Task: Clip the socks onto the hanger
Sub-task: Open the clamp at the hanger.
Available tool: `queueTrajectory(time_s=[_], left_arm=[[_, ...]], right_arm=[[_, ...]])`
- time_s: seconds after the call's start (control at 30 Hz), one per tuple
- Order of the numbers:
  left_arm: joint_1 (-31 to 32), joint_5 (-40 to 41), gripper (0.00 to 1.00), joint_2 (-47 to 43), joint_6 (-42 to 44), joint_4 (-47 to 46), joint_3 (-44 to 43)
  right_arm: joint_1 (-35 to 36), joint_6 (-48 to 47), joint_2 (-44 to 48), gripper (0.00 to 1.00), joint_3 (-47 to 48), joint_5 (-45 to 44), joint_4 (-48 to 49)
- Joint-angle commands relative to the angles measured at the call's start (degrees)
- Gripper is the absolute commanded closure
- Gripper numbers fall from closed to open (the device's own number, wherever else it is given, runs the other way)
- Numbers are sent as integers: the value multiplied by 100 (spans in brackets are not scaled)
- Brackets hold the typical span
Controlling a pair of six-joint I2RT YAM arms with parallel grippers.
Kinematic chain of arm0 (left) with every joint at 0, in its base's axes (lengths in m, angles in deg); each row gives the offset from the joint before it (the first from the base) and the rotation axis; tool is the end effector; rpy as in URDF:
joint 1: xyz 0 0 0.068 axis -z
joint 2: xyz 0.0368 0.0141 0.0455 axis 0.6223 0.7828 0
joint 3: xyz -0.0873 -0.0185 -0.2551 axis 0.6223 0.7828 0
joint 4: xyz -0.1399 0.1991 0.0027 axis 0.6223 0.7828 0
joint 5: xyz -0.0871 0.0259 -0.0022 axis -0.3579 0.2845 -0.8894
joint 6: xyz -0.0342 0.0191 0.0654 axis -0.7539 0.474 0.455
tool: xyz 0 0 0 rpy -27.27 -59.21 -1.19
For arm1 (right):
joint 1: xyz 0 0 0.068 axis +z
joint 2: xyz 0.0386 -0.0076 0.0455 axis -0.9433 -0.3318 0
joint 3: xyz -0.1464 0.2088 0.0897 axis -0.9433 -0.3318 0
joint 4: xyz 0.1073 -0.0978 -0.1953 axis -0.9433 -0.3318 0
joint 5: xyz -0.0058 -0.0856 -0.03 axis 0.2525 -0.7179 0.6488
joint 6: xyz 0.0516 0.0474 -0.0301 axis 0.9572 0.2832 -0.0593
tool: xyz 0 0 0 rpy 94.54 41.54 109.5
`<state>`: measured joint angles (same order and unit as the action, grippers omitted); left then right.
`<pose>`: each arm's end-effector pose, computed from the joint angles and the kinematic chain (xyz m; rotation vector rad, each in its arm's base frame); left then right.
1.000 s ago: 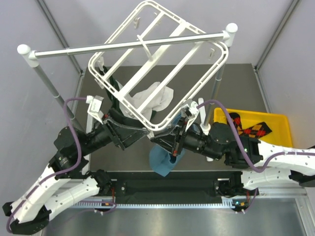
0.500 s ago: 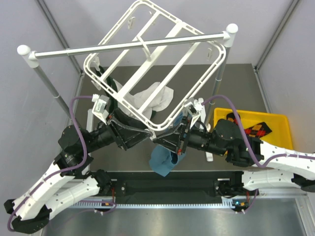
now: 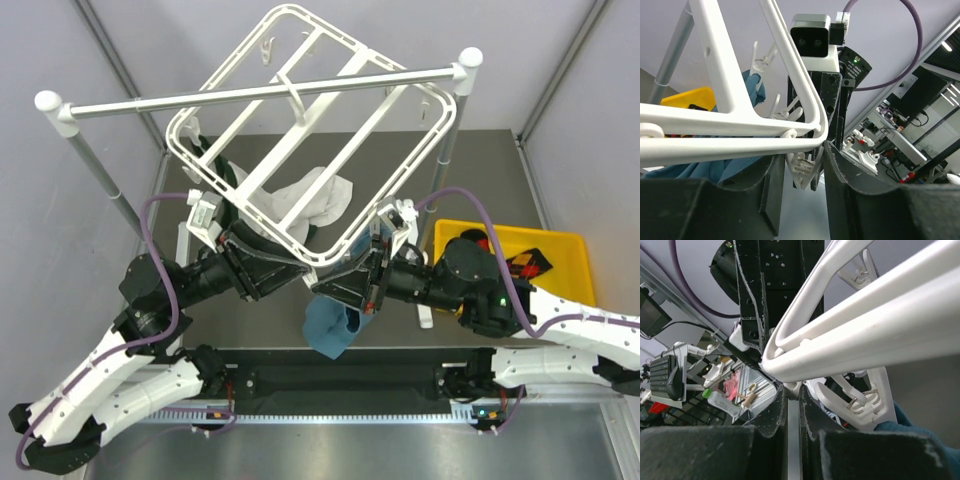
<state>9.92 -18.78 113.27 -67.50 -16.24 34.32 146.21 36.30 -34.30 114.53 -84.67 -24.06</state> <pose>0.0665 -0.1151 0.4379 0.4224 1.3698 -1.7043 0.0537 0.2128 0.4348 -0.5888 1.5598 1.5478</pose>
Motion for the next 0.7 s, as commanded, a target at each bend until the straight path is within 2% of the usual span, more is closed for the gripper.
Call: queueTrajectory(time_s=[0.0, 0.03, 0.07, 0.13, 0.17, 0.23, 0.27, 0.33, 0.4, 0.43, 0.47, 0.57, 0.67], left_arm=[[20, -284, 64, 31, -49, -515, 19], [11, -302, 69, 40, -49, -524, 2], [20, -302, 83, 40, -49, -507, 2], [11, -276, 98, 31, -49, -498, -7], [11, -241, 100, -4, -40, -472, -7], [11, -162, 100, -30, -14, -437, -7], [11, -118, 100, -48, -14, -402, -7], [11, -30, 100, -92, 12, -305, -7], [11, 128, 100, -118, 30, -200, -16], [11, 172, 100, -136, 30, -164, -24], [11, 268, 100, -145, 39, -112, -33], [11, 410, 100, -153, 74, 90, -104], [11, 577, 100, -136, 153, 310, -174]], right_arm=[[-159, 162, -30, 100, -78, 133, 158], [-168, 163, -39, 100, -78, 142, 150], [-185, 180, -30, 100, -78, 160, 149], [-211, 180, -47, 100, -78, 186, 141], [-238, 189, -47, 98, -69, 204, 149], [-238, 154, -39, 85, -69, 143, 132], [-238, 128, -21, 71, -25, 81, -25], [-238, -3, 5, 65, 36, -68, -210], [-247, -92, 84, 53, 133, -295, -517], [-247, -162, 137, 46, 159, -349, -623], [-247, -197, 233, 35, 203, -394, -815], [-247, -373, 452, 23, 291, -491, -1237], [-238, -619, 646, 20, 457, -429, -1764]])
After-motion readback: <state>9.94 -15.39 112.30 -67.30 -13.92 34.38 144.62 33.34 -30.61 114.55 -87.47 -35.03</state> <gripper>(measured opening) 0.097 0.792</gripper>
